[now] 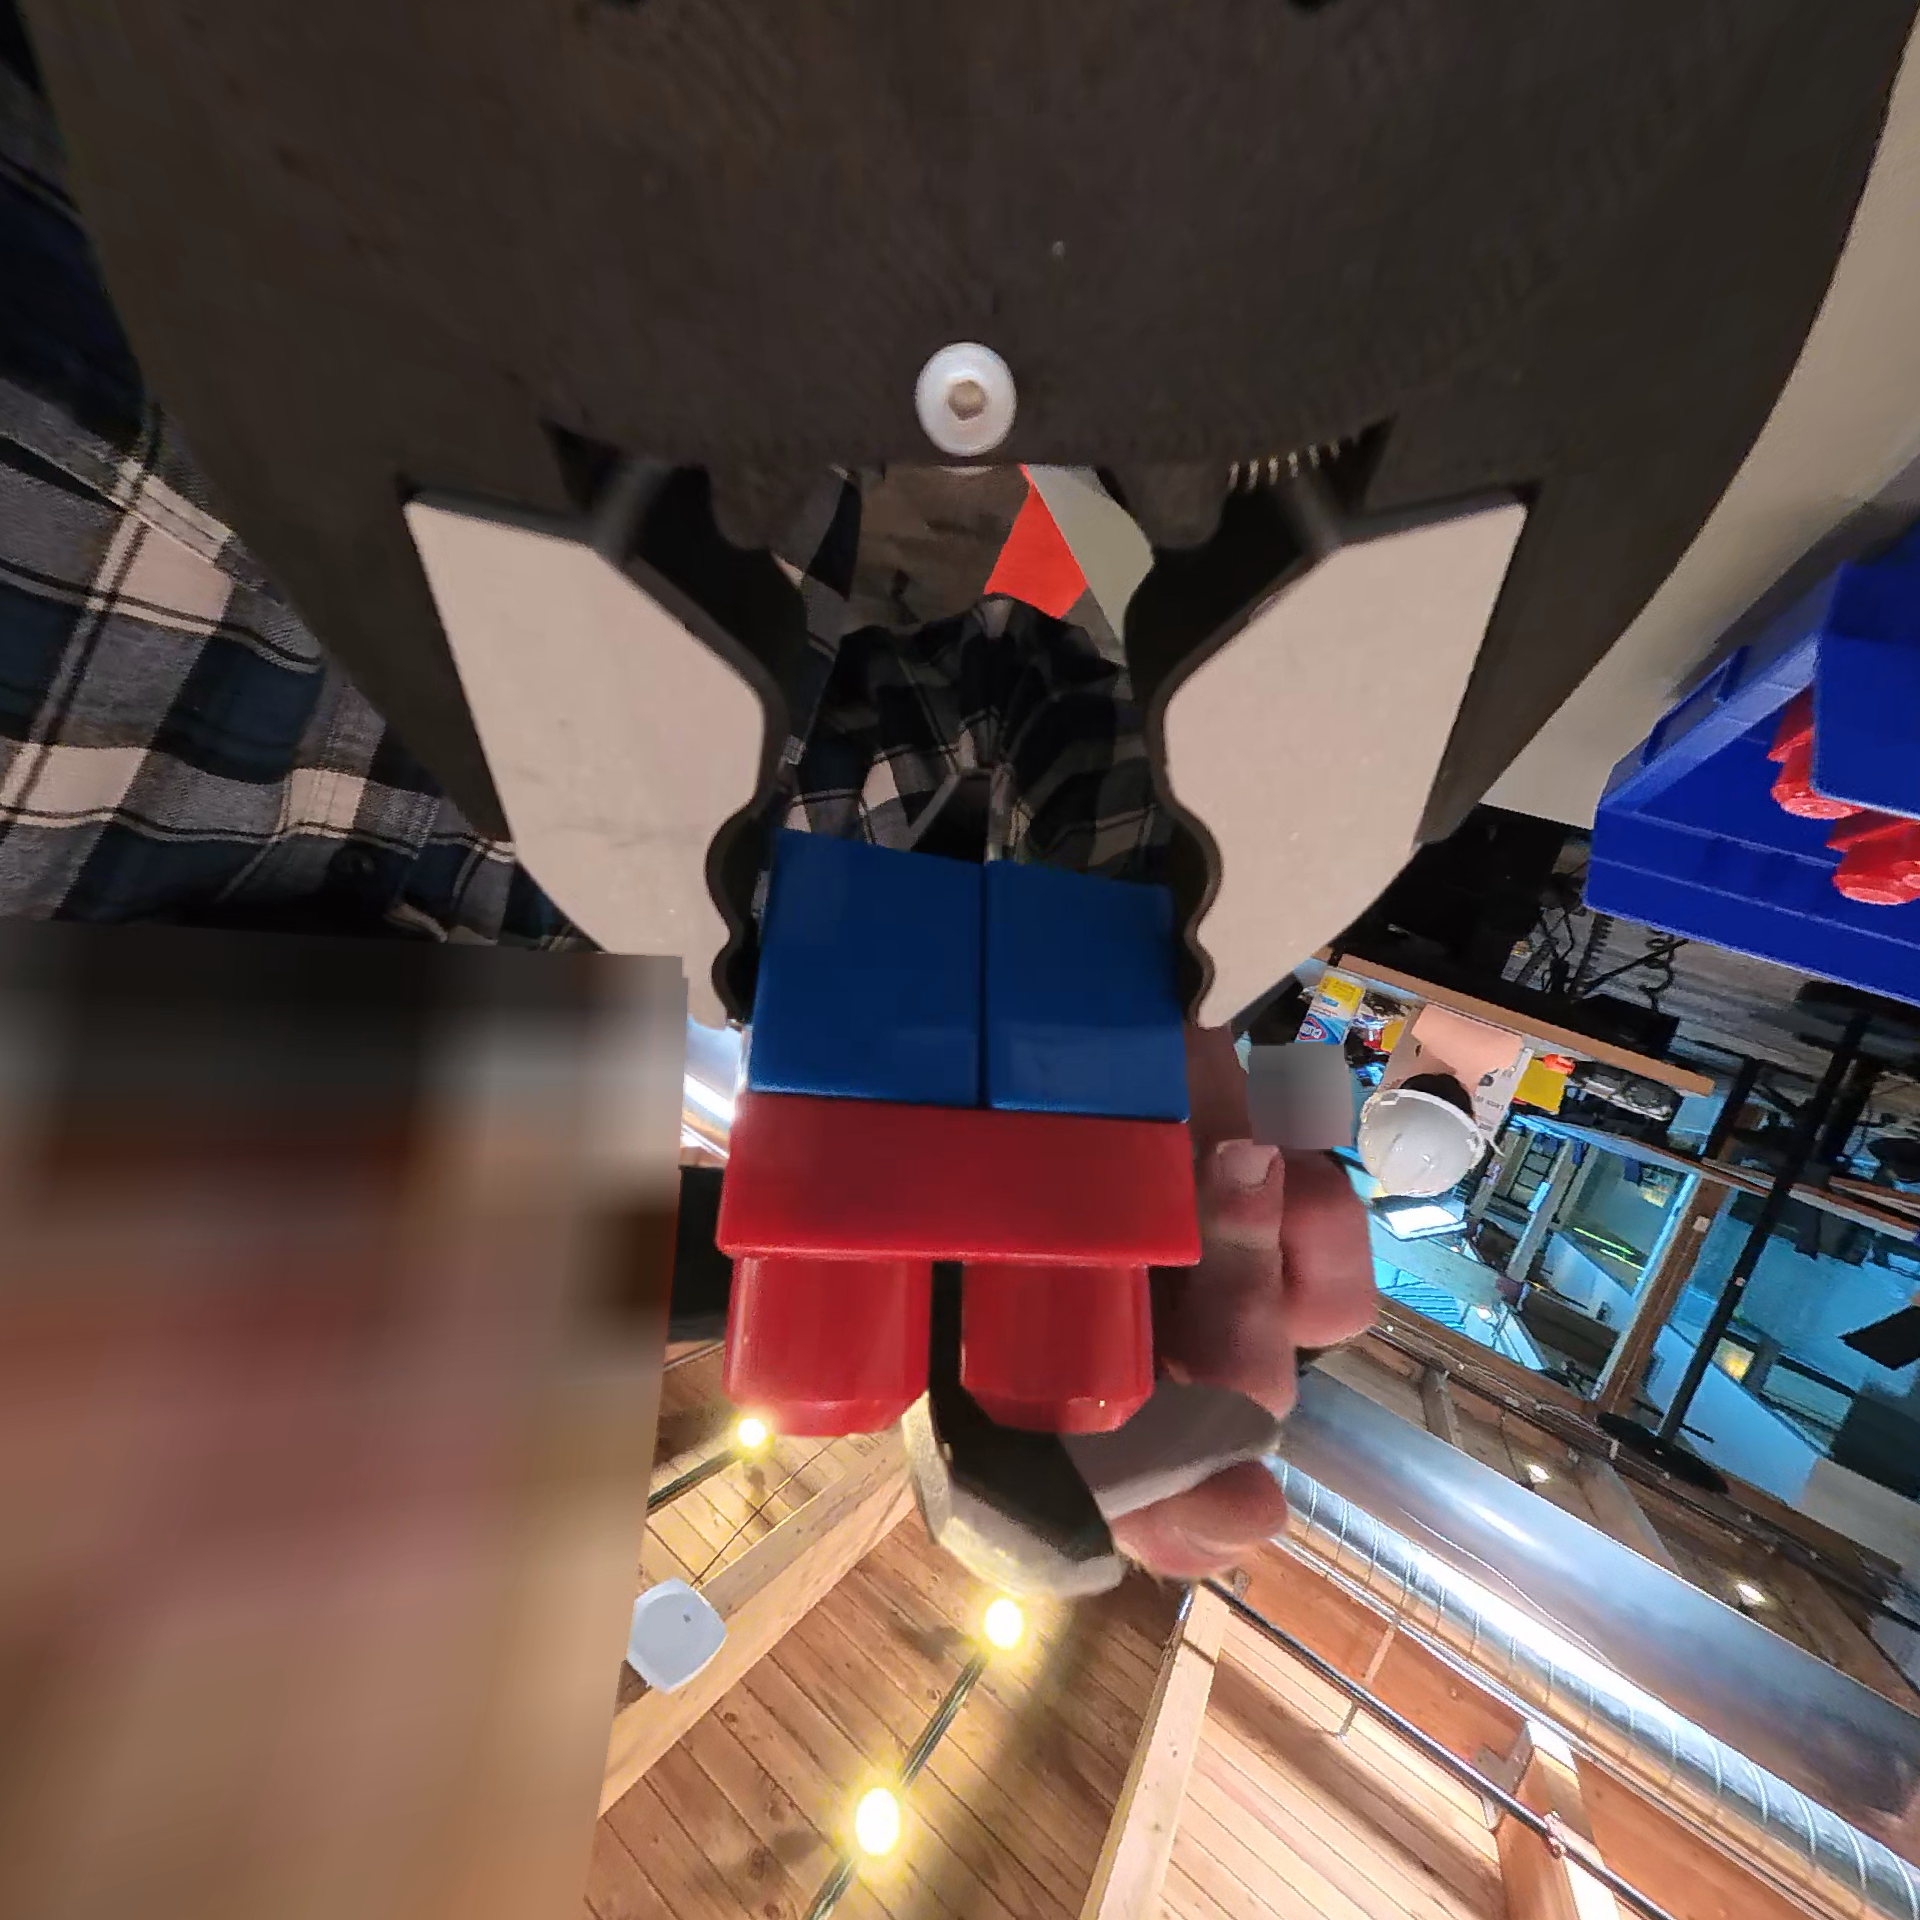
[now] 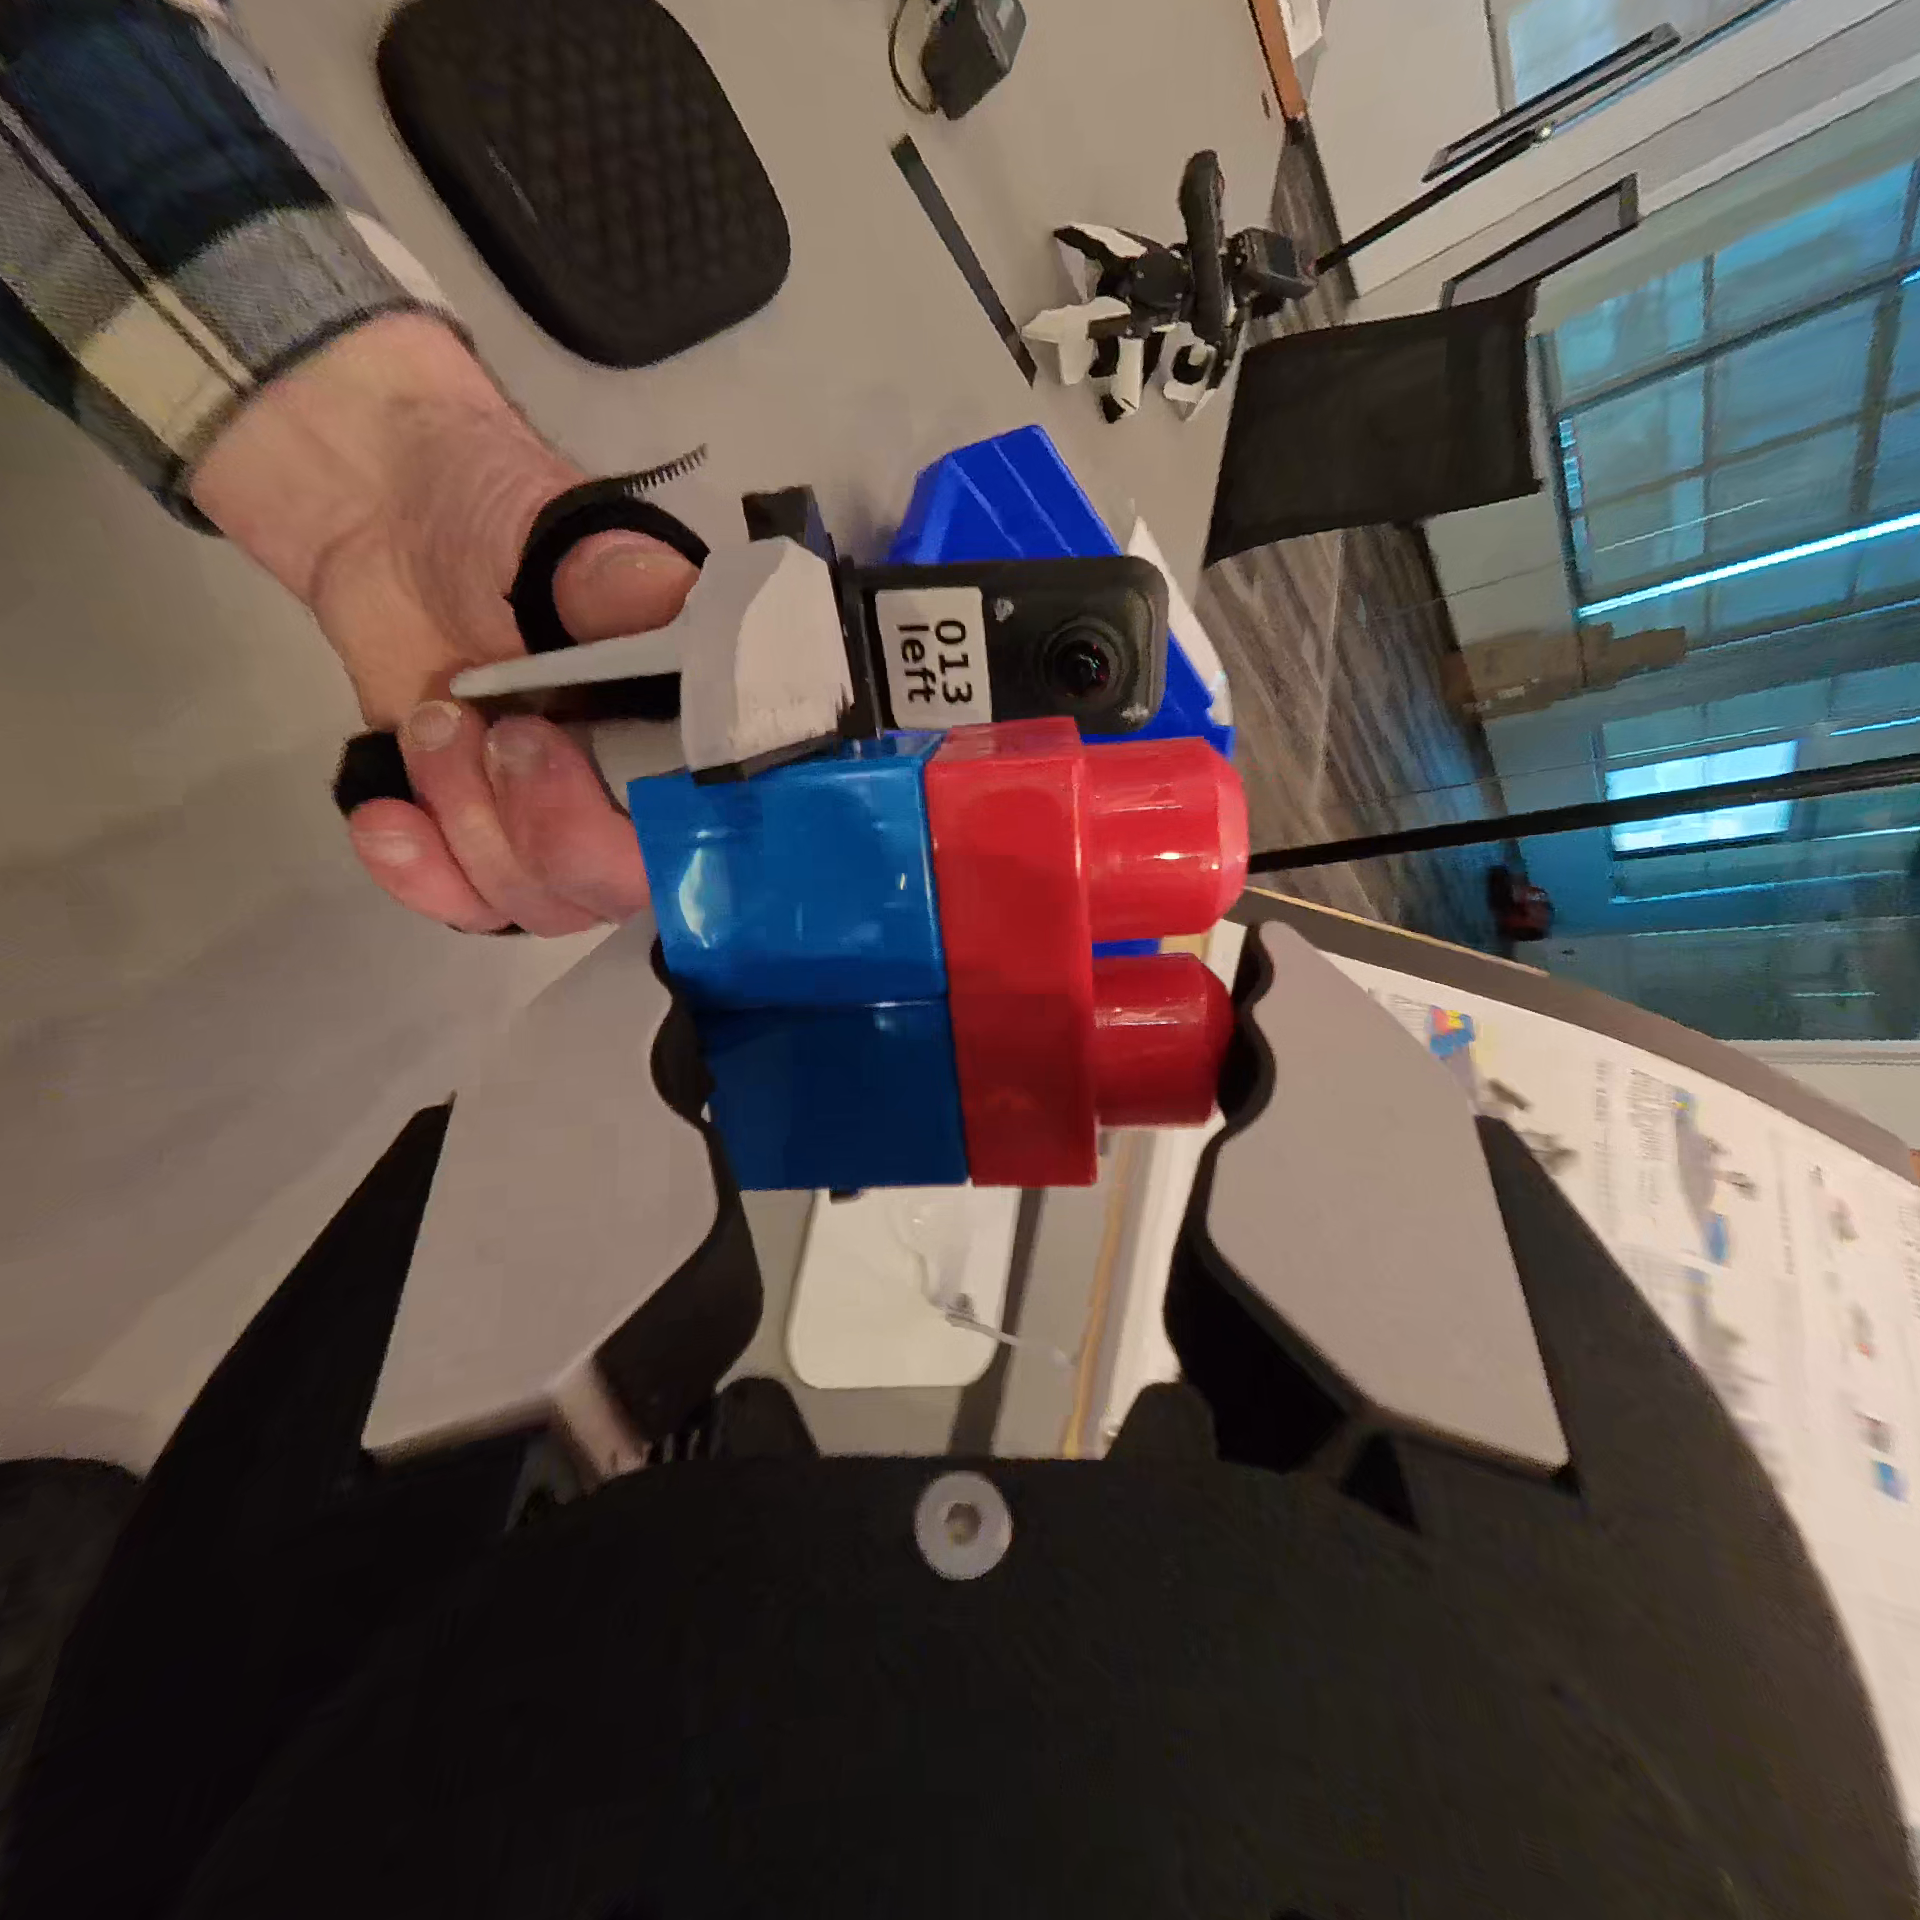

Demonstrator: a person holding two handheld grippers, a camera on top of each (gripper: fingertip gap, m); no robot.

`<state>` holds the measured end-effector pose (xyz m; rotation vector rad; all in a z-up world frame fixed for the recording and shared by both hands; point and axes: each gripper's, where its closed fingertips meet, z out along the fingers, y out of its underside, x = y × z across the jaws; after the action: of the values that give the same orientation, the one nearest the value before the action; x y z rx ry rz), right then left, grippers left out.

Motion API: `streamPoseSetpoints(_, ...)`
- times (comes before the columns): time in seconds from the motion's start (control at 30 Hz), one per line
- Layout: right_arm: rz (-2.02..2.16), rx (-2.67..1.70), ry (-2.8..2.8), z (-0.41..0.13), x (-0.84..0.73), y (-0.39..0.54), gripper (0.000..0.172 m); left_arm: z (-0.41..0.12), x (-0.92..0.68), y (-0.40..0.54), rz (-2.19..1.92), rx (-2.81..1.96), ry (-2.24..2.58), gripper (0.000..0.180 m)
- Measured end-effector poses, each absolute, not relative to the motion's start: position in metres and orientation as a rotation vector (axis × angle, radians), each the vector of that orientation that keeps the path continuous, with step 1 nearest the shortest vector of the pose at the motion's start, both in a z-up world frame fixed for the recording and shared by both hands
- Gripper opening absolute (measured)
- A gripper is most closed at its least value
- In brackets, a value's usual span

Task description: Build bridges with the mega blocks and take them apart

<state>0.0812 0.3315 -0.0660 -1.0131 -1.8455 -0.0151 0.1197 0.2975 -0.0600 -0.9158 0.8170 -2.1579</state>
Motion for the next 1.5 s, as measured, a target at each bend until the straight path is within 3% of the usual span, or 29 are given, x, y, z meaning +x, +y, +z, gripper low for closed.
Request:
streamPoseSetpoints(0.07,0.102,-1.033,-1.857,-0.063,0.081,0.325,0.11,-0.063,0.121,0.298,-2.161,-0.93,0.835,0.076)
streamPoseSetpoints(0.17,0.362,-1.102,-1.858,-0.05,0.086,0.318,0.111,-0.066,0.114,0.294,-2.2,-0.894,0.908,0.076)
streamPoseSetpoints(0.37,0.939,-1.169,-2.063,-0.061,0.095,0.292,0.059,-0.077,0.121,0.272,-2.172,-0.891,1.159,0.076)
streamPoseSetpoints(0.57,1.051,-1.223,-2.198,-0.074,0.1,0.283,0.049,-0.085,0.124,0.263,-2.164,-0.892,1.257,0.076)
streamPoseSetpoints(0.93,0.971,-1.314,-2.142,-0.075,0.105,0.304,0.04,-0.085,0.118,0.287,-2.152,-0.943,1.136,0.076)
streamPoseSetpoints(1.03,0.94,-1.268,-2.147,-0.071,0.104,0.298,0.066,-0.087,0.119,0.29,-2.123,-0.965,1.138,0.076)
streamPoseSetpoints(1.13,0.73,-1.266,-2.216,-0.079,0.107,0.303,0.046,-0.092,0.121,0.287,-2.079,-0.992,1.195,0.076)
streamPoseSetpoints(1.33,0.546,-1.317,-2.364,-0.089,0.123,0.301,0.039,-0.092,0.12,0.291,-2.027,-1.038,1.218,0.075)
streamPoseSetpoints(1.43,0.496,-1.312,-2.365,-0.094,0.118,0.298,0.057,-0.09,0.121,0.294,-2.026,-1.043,1.193,0.075)
streamPoseSetpoints(1.5,0.389,-1.268,-2.337,-0.097,0.112,0.307,0.039,-0.086,0.119,0.296,-2.03,-1.026,1.175,0.075)
